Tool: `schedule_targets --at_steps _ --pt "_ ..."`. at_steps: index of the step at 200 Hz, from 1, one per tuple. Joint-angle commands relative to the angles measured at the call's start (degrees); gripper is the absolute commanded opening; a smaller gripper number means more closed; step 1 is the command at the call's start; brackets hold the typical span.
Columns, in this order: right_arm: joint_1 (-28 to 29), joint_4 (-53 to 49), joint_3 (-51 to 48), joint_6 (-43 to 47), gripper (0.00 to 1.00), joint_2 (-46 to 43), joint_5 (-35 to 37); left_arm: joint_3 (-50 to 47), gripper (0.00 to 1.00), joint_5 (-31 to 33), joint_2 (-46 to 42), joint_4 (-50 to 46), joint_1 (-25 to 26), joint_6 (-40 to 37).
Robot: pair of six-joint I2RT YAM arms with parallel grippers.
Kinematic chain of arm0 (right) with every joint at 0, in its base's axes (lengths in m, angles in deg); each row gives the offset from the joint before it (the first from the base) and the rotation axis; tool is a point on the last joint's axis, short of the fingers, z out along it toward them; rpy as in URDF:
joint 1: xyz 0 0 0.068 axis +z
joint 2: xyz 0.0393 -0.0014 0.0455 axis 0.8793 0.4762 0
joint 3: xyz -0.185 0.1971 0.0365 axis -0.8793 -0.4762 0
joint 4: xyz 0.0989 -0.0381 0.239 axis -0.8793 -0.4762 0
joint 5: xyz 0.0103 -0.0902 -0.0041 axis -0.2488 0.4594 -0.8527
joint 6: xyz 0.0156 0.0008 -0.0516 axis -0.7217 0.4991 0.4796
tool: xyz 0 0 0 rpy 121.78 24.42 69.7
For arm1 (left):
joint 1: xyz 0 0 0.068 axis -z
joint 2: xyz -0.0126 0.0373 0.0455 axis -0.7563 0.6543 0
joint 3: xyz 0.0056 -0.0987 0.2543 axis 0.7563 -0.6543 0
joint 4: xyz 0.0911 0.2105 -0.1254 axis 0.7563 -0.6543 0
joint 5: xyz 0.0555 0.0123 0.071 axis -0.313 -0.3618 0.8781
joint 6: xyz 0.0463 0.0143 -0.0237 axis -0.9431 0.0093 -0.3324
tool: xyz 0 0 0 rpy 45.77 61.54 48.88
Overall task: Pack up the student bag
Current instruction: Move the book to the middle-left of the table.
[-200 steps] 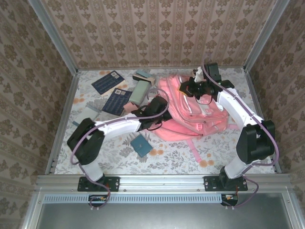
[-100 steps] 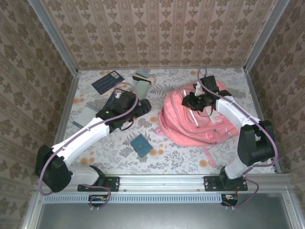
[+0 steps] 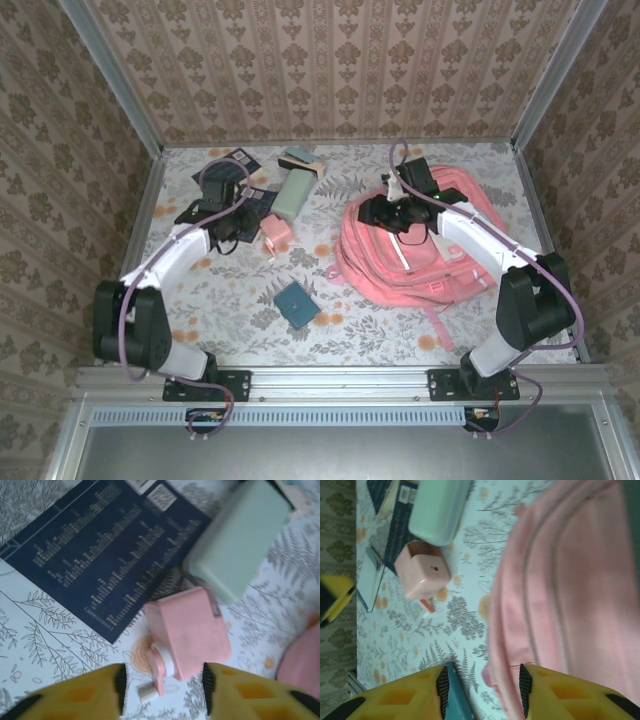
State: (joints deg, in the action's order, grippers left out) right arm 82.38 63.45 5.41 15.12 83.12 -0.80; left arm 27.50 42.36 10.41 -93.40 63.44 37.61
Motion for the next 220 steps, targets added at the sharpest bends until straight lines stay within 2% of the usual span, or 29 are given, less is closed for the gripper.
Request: schedule_targets --at_steps 1,9,65,105,172,190,220 --pt "3.45 -0.9 2.61 0.93 0.44 -0.06 2.71 4.84 0.19 -4.0 5.64 3.26 -2.83 -3.44" --pt "4.67 -1.01 2.94 0.77 0.44 0.17 3.0 6.66 0.14 -4.09 8.27 3.05 -3.65 -3.97" --pt "12.18 -1.0 3.66 -0.03 0.44 1.13 4.63 14.24 0.08 -6.68 22.02 2.79 -8.3 -4.54" --pt "15.27 -0.73 3.55 -0.03 0.44 1.75 5.05 10.37 0.01 -6.92 24.61 2.51 -9.29 -2.53" --pt "19.64 -1.47 7.57 1.72 0.44 5.55 4.94 -7.89 0.0 -6.25 14.43 6.83 -8.04 7.49" --pt "20.71 -1.18 8.46 1.9 0.44 7.02 4.76 -13.53 0.0 -5.57 9.31 8.24 -5.28 11.87" --pt "22.1 -0.84 10.17 2.16 0.44 9.91 4.27 -22.38 0.0 -0.29 -0.02 7.73 2.98 22.5"
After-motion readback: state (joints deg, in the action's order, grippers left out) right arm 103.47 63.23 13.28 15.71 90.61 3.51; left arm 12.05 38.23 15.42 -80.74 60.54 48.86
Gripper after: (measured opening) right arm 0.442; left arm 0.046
